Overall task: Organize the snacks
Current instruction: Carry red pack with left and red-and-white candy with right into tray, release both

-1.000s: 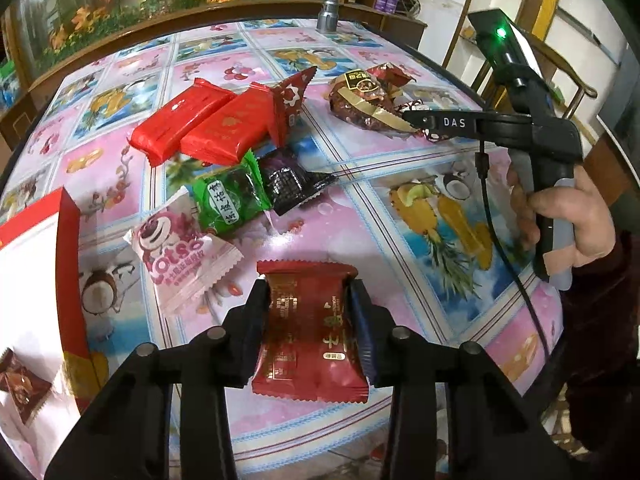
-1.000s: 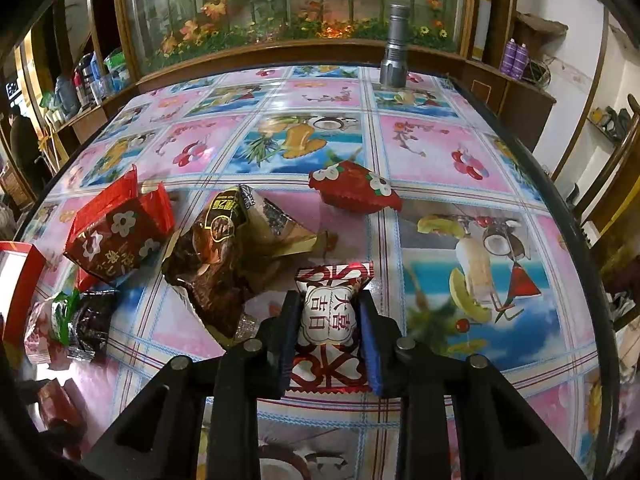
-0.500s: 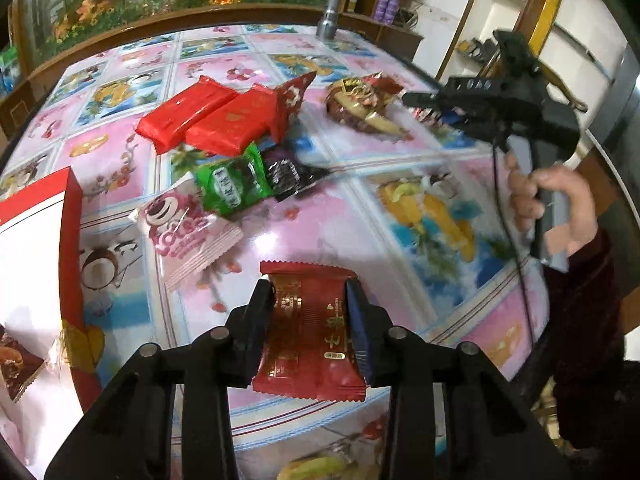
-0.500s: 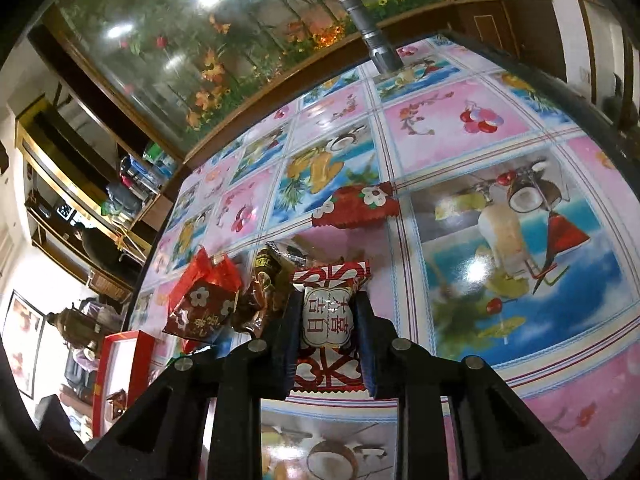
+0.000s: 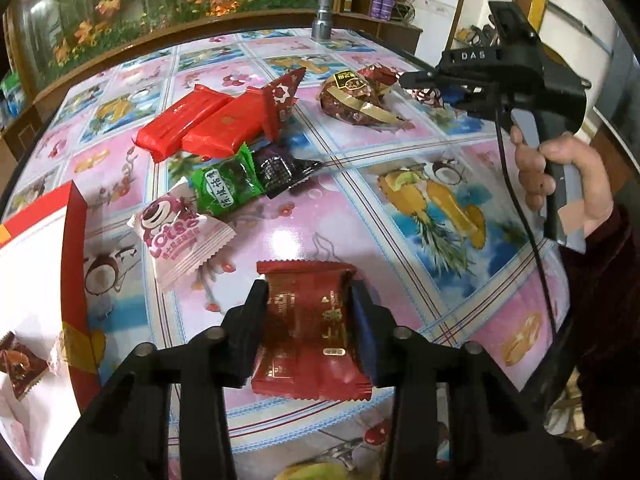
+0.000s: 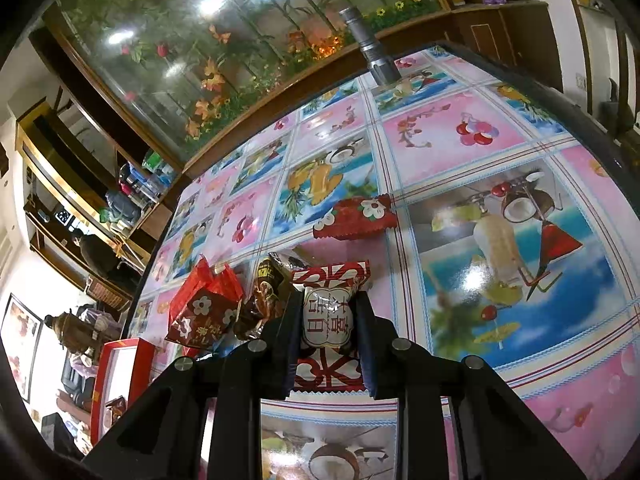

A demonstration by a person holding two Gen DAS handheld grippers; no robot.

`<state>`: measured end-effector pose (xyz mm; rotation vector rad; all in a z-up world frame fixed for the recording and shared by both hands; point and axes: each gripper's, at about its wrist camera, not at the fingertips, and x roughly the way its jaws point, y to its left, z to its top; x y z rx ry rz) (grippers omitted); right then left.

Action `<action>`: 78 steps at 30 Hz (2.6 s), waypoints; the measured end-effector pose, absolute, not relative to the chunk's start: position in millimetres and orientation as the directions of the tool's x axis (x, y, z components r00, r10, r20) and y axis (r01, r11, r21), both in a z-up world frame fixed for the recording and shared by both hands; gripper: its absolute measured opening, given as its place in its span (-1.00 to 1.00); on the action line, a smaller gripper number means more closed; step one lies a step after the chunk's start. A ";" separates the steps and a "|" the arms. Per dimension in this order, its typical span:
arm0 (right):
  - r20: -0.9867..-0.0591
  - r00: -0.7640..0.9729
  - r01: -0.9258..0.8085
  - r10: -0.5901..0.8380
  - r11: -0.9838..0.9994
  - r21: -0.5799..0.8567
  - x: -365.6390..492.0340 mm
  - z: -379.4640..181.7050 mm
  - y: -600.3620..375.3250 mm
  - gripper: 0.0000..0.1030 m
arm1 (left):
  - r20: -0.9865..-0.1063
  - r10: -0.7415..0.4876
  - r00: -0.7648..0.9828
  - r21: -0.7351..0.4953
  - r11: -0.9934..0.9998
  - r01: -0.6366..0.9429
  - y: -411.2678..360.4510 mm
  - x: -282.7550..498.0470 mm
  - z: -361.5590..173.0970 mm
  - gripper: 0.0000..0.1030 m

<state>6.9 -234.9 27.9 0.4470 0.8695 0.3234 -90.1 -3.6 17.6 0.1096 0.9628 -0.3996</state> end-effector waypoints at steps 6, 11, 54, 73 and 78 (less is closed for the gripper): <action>-0.605 0.617 -0.145 0.503 0.829 0.541 2.1 34.9 -232.5 -0.50 | -0.795 -0.296 0.530 -0.103 0.926 0.362 5.1 -97.6 24.0 -0.31; -0.480 0.562 -0.273 0.674 0.699 0.661 -1.4 42.2 -224.4 -0.50 | -0.756 -0.319 0.572 -0.119 0.926 0.359 12.5 -104.4 44.1 -0.31; -0.383 -0.059 -0.623 0.922 0.266 0.736 -81.0 26.0 105.3 -0.48 | -0.643 0.080 0.762 -0.073 0.984 -0.165 230.7 -165.6 59.8 -0.30; -0.434 -0.034 -0.678 0.901 0.298 0.672 -96.5 34.9 110.3 -0.17 | -0.649 0.134 0.749 -0.058 0.973 -0.225 243.0 -168.9 56.1 0.01; -0.408 0.074 -0.646 0.910 0.356 0.676 -73.6 43.9 74.9 -0.16 | -0.633 0.136 0.762 -0.015 0.982 -0.188 226.1 -165.4 63.5 0.18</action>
